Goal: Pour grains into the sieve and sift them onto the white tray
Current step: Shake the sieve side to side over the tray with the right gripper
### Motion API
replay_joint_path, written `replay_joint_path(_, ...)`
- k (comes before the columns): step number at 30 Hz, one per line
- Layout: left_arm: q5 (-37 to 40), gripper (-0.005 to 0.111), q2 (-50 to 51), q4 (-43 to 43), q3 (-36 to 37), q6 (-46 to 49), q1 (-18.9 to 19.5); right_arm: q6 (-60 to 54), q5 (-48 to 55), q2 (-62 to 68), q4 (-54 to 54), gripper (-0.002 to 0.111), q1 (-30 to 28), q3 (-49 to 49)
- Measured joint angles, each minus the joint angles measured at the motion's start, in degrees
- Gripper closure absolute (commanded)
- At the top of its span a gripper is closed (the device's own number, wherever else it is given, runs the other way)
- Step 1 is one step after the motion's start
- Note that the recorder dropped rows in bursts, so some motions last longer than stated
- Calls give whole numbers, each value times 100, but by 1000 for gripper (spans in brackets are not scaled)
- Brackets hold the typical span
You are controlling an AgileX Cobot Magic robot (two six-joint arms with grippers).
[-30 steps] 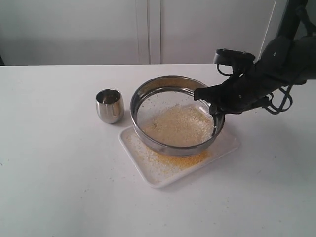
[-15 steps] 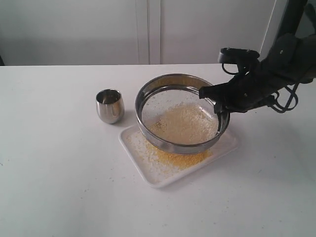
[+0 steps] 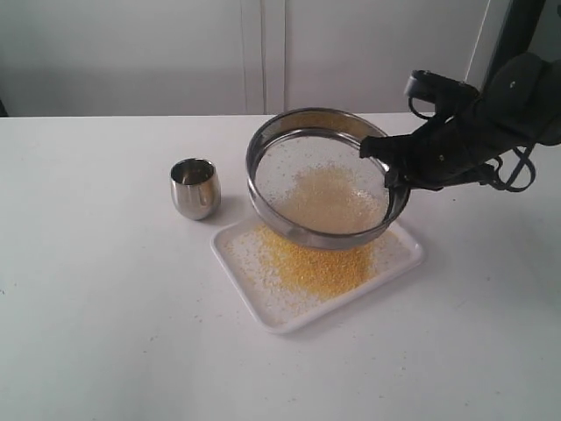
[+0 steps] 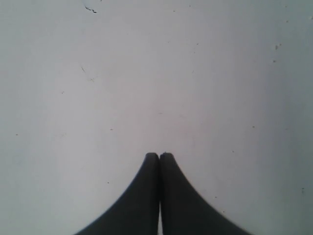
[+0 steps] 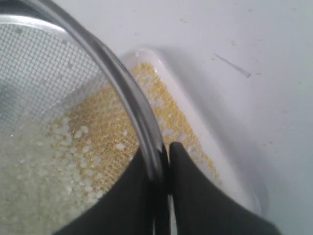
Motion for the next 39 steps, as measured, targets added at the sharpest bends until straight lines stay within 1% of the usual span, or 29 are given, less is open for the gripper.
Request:
replay_joint_path(2,0,107,0,0,0,0,0,-52,144,0,-22,108,40,0)
replay_joint_path(6,0,107,0,0,0,0,0,302,158,11,-10,108,-3,12)
replay_joint_path(27,0,107,0,0,0,0,0,313,628,-192,-1,108,-59,12)
replay_joint_path(39,0,107,0,0,0,0,0,326,1323,-608,-1,108,-59,12)
